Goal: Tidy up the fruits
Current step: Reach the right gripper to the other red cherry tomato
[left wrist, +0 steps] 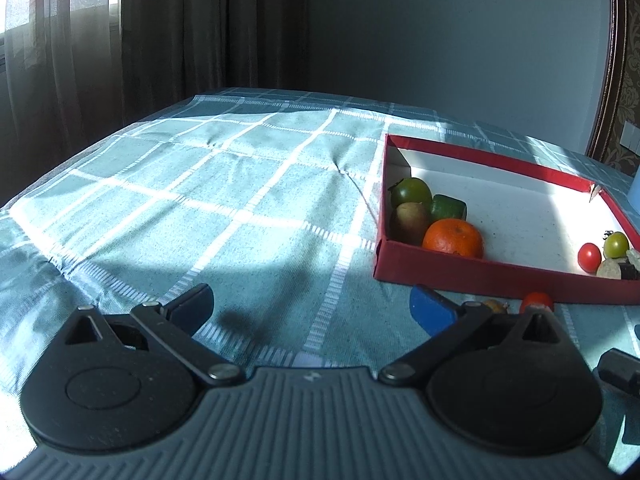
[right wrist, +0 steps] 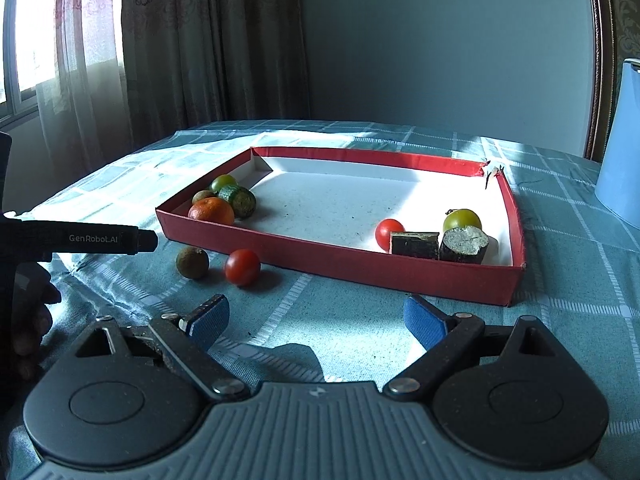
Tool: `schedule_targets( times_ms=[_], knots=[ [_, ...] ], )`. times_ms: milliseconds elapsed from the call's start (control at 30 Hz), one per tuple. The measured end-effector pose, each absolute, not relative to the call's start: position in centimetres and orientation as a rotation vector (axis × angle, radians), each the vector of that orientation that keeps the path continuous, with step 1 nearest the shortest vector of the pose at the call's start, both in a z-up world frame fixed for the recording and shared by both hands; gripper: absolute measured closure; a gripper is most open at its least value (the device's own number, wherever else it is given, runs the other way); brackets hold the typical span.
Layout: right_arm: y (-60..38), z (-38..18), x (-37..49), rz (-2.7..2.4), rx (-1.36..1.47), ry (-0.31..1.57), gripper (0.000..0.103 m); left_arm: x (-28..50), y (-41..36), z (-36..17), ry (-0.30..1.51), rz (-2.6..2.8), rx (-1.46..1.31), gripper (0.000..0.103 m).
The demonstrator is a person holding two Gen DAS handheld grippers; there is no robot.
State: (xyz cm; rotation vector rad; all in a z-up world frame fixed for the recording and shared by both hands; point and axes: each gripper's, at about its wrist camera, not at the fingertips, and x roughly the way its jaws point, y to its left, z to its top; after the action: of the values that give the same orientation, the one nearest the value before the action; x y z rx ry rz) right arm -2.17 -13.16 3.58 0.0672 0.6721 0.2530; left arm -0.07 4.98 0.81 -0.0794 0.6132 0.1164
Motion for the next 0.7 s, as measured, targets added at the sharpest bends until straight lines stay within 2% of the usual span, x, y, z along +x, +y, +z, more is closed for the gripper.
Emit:
schedule_targets(
  times_ms=[233, 267, 367, 633, 700],
  knots=[
    [-10.9, 3.5, -0.4, 0.287, 0.017, 0.686, 0.009, 0.0, 5.1, 0.8, 0.617, 0.108, -0.089, 0.0],
    [-10.6, 3.4, -0.2, 0.292, 0.008, 0.688, 0.013, 0.0, 5.1, 0.8, 0.617, 0.108, -0.089, 0.0],
    [-9.5, 3.2, 0.4, 0.309, -0.027, 0.703, 0.039, -0.1, 5.2, 0.8, 0.616, 0.108, -0.096, 0.0],
    [-7.8, 2.8, 1.9, 0.346, -0.054, 0.717, 0.046, -0.1, 5.2, 0.8, 0.617, 0.105, -0.102, 0.0],
    [-7.5, 2.6, 2.3, 0.357, -0.058, 0.732, 0.054, -0.1, 5.2, 0.8, 0.617, 0.105, -0.102, 0.0]
  ],
)
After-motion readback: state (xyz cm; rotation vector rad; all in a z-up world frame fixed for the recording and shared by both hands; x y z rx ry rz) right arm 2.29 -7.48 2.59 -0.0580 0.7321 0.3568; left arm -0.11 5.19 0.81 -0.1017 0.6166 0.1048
